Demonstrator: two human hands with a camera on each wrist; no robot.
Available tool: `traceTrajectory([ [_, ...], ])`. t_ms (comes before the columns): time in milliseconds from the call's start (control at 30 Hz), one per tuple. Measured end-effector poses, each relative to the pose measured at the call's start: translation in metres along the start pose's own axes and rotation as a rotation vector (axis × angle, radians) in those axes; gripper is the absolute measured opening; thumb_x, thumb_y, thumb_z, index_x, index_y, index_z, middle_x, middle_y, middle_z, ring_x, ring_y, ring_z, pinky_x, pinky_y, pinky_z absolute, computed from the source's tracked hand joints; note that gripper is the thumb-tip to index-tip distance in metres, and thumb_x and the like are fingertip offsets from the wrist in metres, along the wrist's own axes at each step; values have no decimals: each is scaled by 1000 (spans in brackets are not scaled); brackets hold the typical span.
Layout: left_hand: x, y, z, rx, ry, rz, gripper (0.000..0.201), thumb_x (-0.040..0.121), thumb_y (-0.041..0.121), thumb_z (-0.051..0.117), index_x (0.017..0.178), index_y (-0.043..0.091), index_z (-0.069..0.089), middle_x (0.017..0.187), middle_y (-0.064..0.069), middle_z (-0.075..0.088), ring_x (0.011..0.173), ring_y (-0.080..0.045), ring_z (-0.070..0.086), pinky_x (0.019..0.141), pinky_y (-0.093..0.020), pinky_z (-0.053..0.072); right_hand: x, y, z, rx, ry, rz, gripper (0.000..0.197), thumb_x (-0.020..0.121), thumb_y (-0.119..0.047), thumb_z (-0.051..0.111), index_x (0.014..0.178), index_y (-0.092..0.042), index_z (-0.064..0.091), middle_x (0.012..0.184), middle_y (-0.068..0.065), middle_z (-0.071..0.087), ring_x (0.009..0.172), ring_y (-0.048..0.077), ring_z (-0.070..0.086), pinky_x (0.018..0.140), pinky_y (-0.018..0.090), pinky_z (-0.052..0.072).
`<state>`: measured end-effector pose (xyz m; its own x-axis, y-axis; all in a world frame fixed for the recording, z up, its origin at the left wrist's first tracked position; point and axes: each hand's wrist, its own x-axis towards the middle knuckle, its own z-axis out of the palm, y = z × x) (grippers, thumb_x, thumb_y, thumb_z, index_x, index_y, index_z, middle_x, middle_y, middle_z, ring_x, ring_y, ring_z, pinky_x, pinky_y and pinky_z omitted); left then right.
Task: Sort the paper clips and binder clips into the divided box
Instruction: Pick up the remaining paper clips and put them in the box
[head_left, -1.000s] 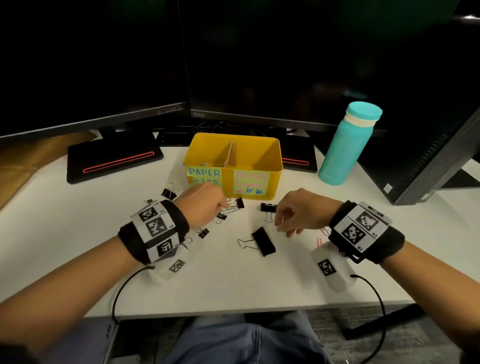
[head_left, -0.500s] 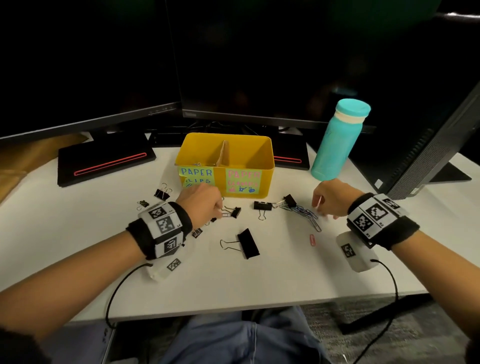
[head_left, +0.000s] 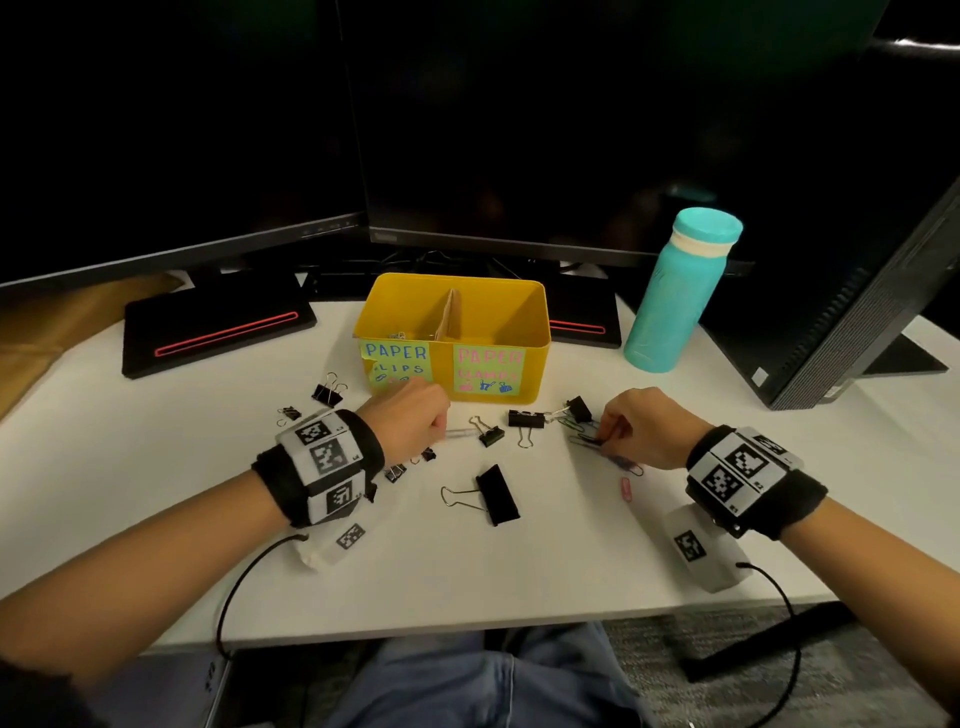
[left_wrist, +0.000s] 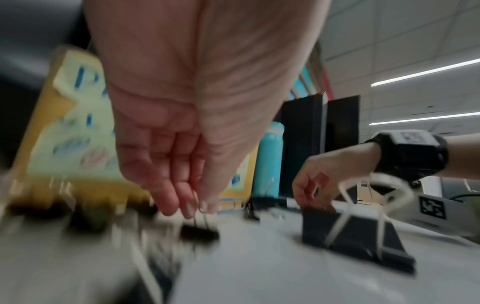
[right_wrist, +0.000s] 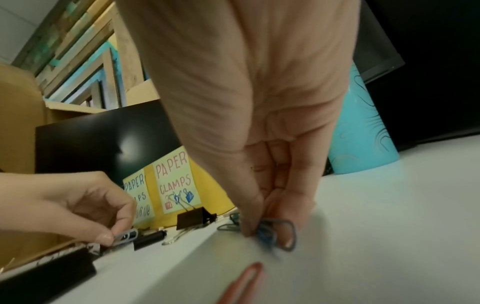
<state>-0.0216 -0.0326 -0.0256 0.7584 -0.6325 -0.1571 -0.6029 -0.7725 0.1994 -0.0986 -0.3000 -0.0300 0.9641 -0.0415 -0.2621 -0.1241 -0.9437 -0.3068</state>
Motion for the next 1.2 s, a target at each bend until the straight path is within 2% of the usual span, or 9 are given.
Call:
traceTrajectory([
  [200,5,-32,-69,-171,633,-81,6,88,10,61,85,9,66,81,-3,65,73,-17,62,71,-29,54,-4,3,-5,18,2,-14,19,73,-12,75,92,-10,73,82,1,67,72,15,61,63,18,51],
  [400,21,-71,-67,-177,420,-136,11,87,14,64,87,6,72,87,-6,68,78,-15,60,85,-39,55,3,-31,-53,156,8,-116,14,77,-7,73,89,-13,72,75,-5,69,60,-1,66,51,5,48],
  [467,13,-74,-61,-213,493,-80,15,89,15,60,94,6,71,93,-8,66,83,-15,57,83,-33,50,11,-55,-70,278,49,-202,12,78,-5,72,87,-11,71,72,-5,68,57,-4,66,55,8,53],
  [567,-7,-82,-55,-295,655,-71,14,89,12,59,95,7,71,92,-6,65,84,-16,60,80,-28,47,40,-97,-85,544,170,-265,10,78,0,71,87,-2,69,75,8,70,63,14,68,64,25,62],
  [667,-27,-86,-48,-351,698,-77,11,88,11,60,90,10,71,89,-1,66,82,-13,61,76,-19,47,80,-145,-81,696,266,-274,8,78,1,70,80,-6,68,75,10,68,65,17,67,62,24,62],
  [900,-37,-73,-42,-421,680,-52,13,88,12,60,89,16,72,78,5,68,76,-3,60,59,-6,39,116,-176,-51,514,175,-203,12,89,-8,60,82,-10,69,89,10,70,89,20,71,85,33,59],
  [1067,-14,-22,-49,-400,452,171,15,90,17,58,98,16,70,87,6,68,80,-2,60,69,-8,47,60,-101,-72,355,339,-245,12,89,-13,60,86,-6,69,75,7,71,65,15,71,65,30,62],
  [1133,2,9,-46,-304,263,286,20,93,21,53,108,17,67,103,3,69,93,-6,62,83,-18,51,40,-64,-76,219,424,-186,12,87,-15,62,85,-6,71,72,7,71,60,14,67,58,27,60],
  [1200,19,41,-38,-132,81,371,27,96,22,46,117,18,63,115,-1,67,104,-14,61,92,-33,51,26,-30,-70,129,311,-85,12,86,-14,63,90,-9,73,70,1,69,58,8,64,50,13,54],
])
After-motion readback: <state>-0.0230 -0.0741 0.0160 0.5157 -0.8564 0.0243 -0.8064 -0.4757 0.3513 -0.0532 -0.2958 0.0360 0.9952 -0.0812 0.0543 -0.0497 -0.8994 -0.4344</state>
